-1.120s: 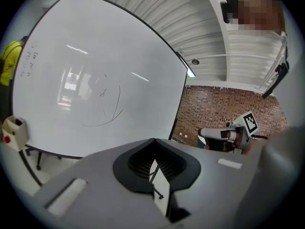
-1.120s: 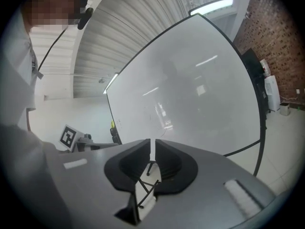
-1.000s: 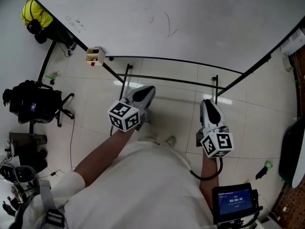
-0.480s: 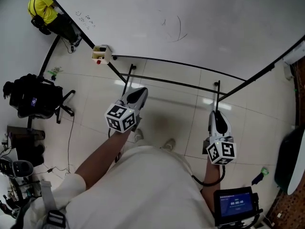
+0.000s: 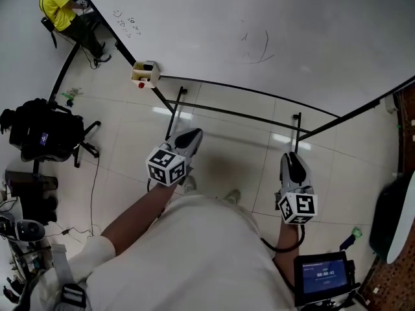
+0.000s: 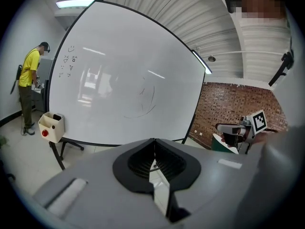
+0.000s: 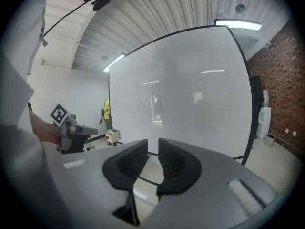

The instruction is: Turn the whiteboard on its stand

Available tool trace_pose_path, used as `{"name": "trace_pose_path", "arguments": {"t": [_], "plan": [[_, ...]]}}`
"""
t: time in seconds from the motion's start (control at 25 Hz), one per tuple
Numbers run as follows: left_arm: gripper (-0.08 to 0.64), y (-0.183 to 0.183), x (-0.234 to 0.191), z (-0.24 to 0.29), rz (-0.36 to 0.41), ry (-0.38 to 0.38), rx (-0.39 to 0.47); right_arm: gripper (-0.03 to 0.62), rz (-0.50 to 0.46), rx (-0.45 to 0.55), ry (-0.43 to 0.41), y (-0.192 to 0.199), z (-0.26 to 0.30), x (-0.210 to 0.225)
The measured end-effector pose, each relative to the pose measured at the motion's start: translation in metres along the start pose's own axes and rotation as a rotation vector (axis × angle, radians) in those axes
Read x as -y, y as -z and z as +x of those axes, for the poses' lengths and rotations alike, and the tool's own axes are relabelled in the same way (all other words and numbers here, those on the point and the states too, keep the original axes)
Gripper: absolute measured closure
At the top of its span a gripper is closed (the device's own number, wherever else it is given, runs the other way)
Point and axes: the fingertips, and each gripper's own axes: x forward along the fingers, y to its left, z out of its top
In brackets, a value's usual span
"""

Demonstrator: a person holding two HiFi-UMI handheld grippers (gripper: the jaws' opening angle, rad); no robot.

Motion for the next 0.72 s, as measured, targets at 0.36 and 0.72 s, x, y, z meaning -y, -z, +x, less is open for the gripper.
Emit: {"name": "trace_pose_path", "arguments": {"t": [0.36, 0.72], "plan": [[0.538, -0.019, -0.023, 0.007, 0.033, 0.07, -0.006, 0.531, 0.021, 0.012, 0.021, -0.007, 0.029, -0.032], [0.535, -0.029, -0.007, 0.02, 0.042, 0.131, -0.015, 0.531, 0.001, -0.006, -0.036, -0.013, 0.035, -0.043]]}}
